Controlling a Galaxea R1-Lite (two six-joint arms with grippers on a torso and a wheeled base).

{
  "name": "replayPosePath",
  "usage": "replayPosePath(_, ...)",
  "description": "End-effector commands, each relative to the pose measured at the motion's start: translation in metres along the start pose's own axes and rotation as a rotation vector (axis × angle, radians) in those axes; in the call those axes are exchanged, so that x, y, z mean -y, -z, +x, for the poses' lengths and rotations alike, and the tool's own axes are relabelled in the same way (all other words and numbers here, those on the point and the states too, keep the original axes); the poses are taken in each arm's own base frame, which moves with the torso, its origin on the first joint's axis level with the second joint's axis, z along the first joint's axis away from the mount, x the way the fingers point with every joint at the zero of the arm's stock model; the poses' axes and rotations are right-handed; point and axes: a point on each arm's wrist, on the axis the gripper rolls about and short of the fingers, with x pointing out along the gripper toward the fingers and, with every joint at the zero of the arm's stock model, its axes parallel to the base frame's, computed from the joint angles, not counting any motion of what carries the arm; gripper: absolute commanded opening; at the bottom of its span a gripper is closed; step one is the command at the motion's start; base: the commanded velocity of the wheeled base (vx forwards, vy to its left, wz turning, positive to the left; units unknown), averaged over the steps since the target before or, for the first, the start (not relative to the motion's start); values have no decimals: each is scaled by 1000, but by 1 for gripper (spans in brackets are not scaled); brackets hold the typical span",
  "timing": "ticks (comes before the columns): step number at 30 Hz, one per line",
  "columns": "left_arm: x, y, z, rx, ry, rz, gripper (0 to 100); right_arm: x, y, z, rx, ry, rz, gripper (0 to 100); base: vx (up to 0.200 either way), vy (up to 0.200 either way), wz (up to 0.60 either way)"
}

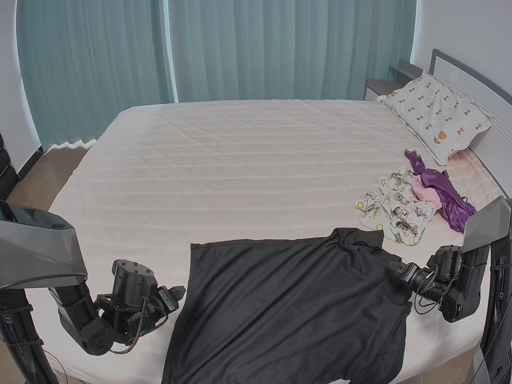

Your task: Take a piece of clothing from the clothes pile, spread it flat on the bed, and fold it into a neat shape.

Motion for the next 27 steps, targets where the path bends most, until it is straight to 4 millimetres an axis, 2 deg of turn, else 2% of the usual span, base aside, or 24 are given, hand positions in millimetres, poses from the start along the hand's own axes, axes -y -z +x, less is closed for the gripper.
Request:
replayPosePath(1, 12, -11, 7, 41, 42, -35, 100, -3, 0, 0, 8, -13, -5, 100, 0, 0, 0)
replayPosePath(3, 18, -16, 12, 56, 60, -42, 100, -4, 0, 0, 8, -14, -7, 100, 0, 0, 0)
replayPosePath(14, 66, -44, 89, 68, 37, 10, 100, -9, -2, -5, 11, -27, 32, 100, 0, 0, 0)
replayPosePath(15, 66, -44, 89, 68, 37, 10, 100, -9, -2, -5, 11, -27, 32, 100, 0, 0, 0)
replayPosePath(16, 71, -44, 105, 52, 18, 27, 100, -10, -2, -5, 11, -29, 35, 100, 0, 0, 0)
replayPosePath(18, 76, -43, 124, 44, 6, 48, 100, -10, -2, -6, 12, -31, 34, 100, 0, 0, 0)
replayPosePath(20, 80, -44, 136, 52, 10, 55, 100, -10, -2, -6, 12, -31, 34, 100, 0, 0, 0)
replayPosePath(22, 80, -45, 138, 53, 10, 55, 100, -10, -2, -5, 11, -30, 35, 100, 0, 0, 0)
replayPosePath(23, 81, -45, 150, 60, 12, 60, 100, -10, -2, -5, 11, -30, 35, 100, 0, 0, 0)
replayPosePath(27, 77, -43, 161, 60, 1, 98, 100, -10, -2, -5, 11, -30, 35, 100, 0, 0, 0)
